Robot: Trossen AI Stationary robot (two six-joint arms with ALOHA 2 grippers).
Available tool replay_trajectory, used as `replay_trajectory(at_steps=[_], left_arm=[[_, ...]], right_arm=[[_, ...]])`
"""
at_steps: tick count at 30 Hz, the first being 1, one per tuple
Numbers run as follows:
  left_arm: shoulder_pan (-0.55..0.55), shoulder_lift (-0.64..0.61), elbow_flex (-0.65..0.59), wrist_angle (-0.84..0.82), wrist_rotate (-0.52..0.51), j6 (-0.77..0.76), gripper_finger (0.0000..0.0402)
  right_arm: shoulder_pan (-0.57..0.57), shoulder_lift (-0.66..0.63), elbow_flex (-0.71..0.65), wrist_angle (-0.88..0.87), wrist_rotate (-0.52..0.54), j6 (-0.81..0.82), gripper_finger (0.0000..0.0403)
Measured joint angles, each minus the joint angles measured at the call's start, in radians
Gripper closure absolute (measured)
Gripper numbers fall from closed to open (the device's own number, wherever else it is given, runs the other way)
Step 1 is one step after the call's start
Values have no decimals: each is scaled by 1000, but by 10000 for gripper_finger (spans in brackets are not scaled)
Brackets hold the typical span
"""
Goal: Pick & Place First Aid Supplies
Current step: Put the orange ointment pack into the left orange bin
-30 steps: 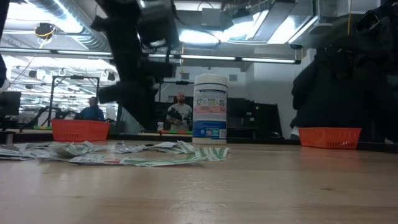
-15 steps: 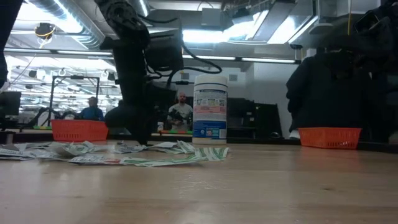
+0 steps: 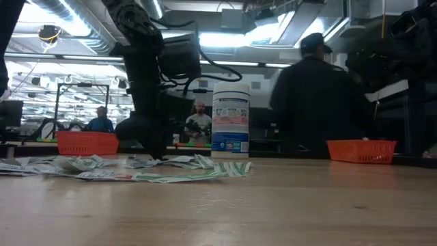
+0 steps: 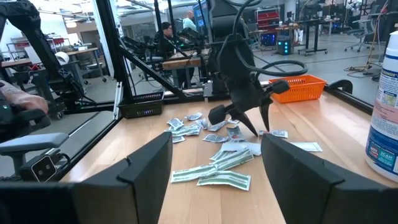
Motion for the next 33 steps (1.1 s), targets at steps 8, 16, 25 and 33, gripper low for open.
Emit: replay_trajectory(at_steps=[8, 16, 25, 33], left_arm=[[10, 3, -1, 16, 14, -2, 335], [12, 4, -1, 17, 52, -40, 397], [10, -57, -5, 9, 57, -77, 400], [9, -172, -4, -25, 40, -117, 400]], right_arm=[[0, 0, 0, 0, 0, 0, 158], [0, 0, 0, 0, 0, 0, 158], [0, 0, 0, 0, 0, 0, 158], [0, 0, 0, 0, 0, 0, 158]])
